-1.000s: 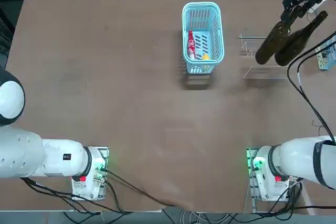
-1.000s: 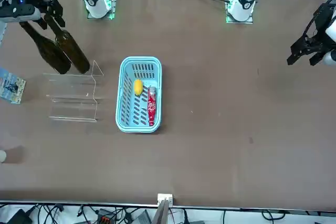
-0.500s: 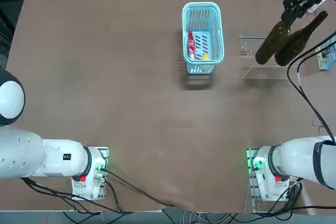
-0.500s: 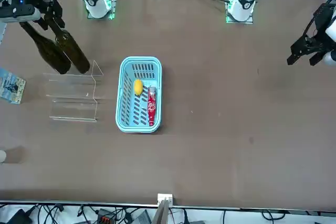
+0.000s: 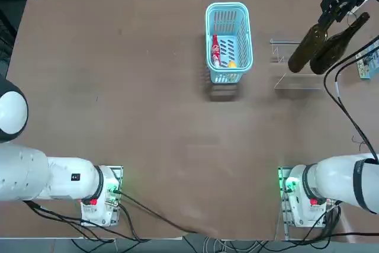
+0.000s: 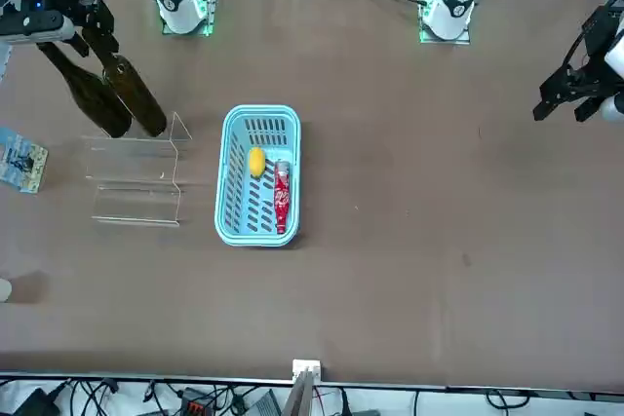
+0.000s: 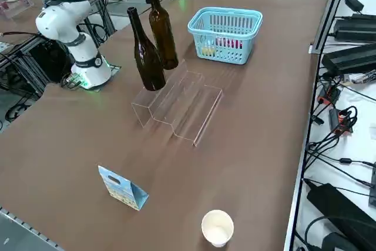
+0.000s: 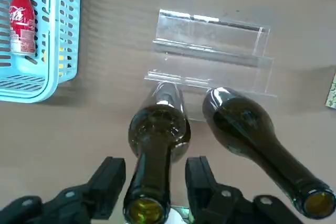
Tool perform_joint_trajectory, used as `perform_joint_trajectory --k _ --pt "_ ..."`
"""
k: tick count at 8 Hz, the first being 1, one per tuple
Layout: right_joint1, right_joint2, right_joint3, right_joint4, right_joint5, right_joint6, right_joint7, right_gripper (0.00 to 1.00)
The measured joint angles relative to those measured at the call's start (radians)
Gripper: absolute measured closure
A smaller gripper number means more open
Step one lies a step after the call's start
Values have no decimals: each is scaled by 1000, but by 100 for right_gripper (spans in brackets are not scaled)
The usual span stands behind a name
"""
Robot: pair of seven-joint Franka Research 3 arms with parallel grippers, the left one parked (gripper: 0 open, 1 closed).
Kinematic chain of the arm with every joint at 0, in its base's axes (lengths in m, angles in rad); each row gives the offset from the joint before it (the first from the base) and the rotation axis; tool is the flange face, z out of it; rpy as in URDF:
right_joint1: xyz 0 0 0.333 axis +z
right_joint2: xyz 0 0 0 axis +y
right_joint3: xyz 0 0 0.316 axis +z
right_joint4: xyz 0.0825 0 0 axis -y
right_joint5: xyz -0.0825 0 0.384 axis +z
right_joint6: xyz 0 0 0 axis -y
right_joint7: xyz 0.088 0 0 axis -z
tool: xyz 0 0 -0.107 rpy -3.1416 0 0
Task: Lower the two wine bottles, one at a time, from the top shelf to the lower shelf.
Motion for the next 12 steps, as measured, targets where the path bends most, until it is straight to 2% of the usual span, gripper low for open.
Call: perform_joint_trajectory --k 2,6,7,10,12 --pt "0 0 0 0 0 0 -4 41" --pt "0 0 1 0 0 -5 -8 51" --pt "0 0 2 1 0 -6 -8 60" --pt "1 1 3 3 -1 -6 -14 61" --pt "0 40 4 49 -1 -3 -45 61"
